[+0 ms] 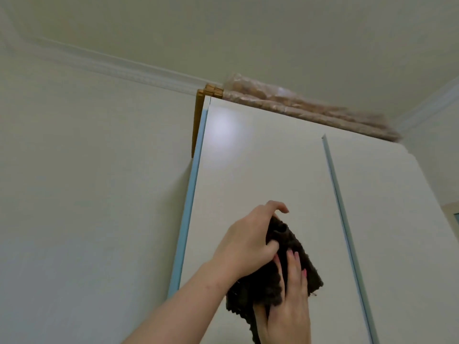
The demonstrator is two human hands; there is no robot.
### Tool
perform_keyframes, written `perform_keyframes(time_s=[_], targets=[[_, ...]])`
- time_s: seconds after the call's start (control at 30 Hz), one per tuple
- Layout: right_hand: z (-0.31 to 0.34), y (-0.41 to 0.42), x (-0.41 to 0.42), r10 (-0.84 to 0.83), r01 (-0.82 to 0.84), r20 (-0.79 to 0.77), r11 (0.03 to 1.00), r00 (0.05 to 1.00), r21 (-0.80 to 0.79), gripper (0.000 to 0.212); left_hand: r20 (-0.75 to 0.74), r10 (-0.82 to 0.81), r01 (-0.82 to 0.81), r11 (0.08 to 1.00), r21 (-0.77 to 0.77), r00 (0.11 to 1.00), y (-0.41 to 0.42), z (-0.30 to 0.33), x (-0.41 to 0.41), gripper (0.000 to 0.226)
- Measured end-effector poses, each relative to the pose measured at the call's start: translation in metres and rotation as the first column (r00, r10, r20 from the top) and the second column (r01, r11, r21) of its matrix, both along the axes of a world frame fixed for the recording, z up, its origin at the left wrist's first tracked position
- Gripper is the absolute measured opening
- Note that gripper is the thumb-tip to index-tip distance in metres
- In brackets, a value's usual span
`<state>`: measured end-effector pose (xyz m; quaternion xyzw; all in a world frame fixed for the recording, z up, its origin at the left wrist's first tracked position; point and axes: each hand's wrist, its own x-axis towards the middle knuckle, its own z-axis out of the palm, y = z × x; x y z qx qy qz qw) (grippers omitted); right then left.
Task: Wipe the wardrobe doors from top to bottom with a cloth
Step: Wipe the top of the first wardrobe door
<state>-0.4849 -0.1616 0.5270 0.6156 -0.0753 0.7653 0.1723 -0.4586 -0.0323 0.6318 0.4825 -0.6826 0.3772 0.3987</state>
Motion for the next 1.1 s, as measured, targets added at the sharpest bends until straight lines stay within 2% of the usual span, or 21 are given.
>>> perform_keyframes(time_s=[0.1, 0.17, 0.23, 0.27, 0.33, 0.37, 0.43, 0.53, 0.63, 0.73, 0.8, 0.9, 1.0, 1.1], targets=[[0.042, -0.001, -0.001, 0.033, -0.031, 0.028, 0.997, 0.999, -0.070, 0.069, 0.115, 0.091, -0.078, 0.990, -0.117, 0.989, 0.000, 0.023, -0.010, 0.048], [0.069, 0.005, -0.005, 0.155, -0.148, 0.057, 0.982, 0.986, -0.121, 0.092, 0.163, 0.164, -0.132, 0.973, -0.189, 0.973, 0.000, 0.042, -0.015, 0.042], [0.100, 0.008, -0.003, 0.250, -0.243, 0.074, 0.965, 0.965, -0.097, 0.106, 0.202, 0.216, -0.162, 0.953, -0.255, 0.955, 0.002, 0.062, -0.017, 0.034], [0.115, 0.009, 0.002, 0.243, -0.237, 0.065, 0.968, 0.968, -0.081, 0.101, 0.210, 0.246, -0.182, 0.942, -0.282, 0.946, 0.004, 0.072, -0.017, 0.032], [0.143, 0.005, 0.016, -0.020, 0.023, 0.047, 0.997, 0.999, -0.069, 0.070, 0.180, 0.286, -0.212, 0.915, -0.342, 0.941, 0.009, 0.092, -0.012, 0.034], [0.155, 0.004, 0.022, -0.064, 0.065, 0.034, 0.997, 0.997, -0.033, 0.063, 0.151, 0.315, -0.239, 0.894, -0.379, 0.937, 0.012, 0.101, -0.007, 0.035], [0.182, 0.003, 0.031, -0.011, 0.010, 0.056, 1.000, 0.998, 0.016, 0.063, 0.086, 0.445, -0.359, 0.810, -0.464, 0.892, 0.022, 0.121, 0.012, 0.034], [0.221, 0.011, 0.038, -0.088, 0.087, 0.140, 0.996, 0.986, 0.016, 0.061, -0.070, 0.581, -0.528, 0.674, -0.517, 0.811, 0.037, 0.144, 0.051, 0.033], [0.266, 0.022, 0.041, -0.130, 0.128, 0.141, 0.992, 0.982, 0.021, 0.055, -0.161, 0.612, -0.611, 0.659, -0.439, 0.775, 0.048, 0.161, 0.088, 0.034], [0.305, 0.036, 0.035, -0.129, 0.128, 0.149, 0.992, 0.980, 0.016, 0.049, -0.159, 0.702, -0.691, 0.588, -0.420, 0.695, 0.053, 0.176, 0.107, 0.038], [0.326, 0.045, 0.035, -0.152, 0.154, 0.186, 0.988, 0.971, 0.005, 0.047, -0.166, 0.713, -0.699, 0.567, -0.437, 0.682, 0.054, 0.186, 0.111, 0.038], [0.352, 0.048, 0.048, -0.282, 0.280, 0.180, 0.959, 0.942, 0.041, 0.051, -0.139, 0.739, -0.707, 0.548, -0.447, 0.659, 0.043, 0.192, 0.114, 0.040], [0.372, 0.047, 0.070, -0.319, 0.326, 0.146, 0.945, 0.936, -0.023, 0.045, -0.097, 0.778, -0.717, 0.514, -0.472, 0.621, 0.031, 0.194, 0.122, 0.039], [0.392, 0.042, 0.089, -0.280, 0.285, 0.085, 0.957, 0.956, -0.057, 0.056, -0.082, 0.793, -0.716, 0.493, -0.494, 0.603, 0.026, 0.200, 0.133, 0.040]])
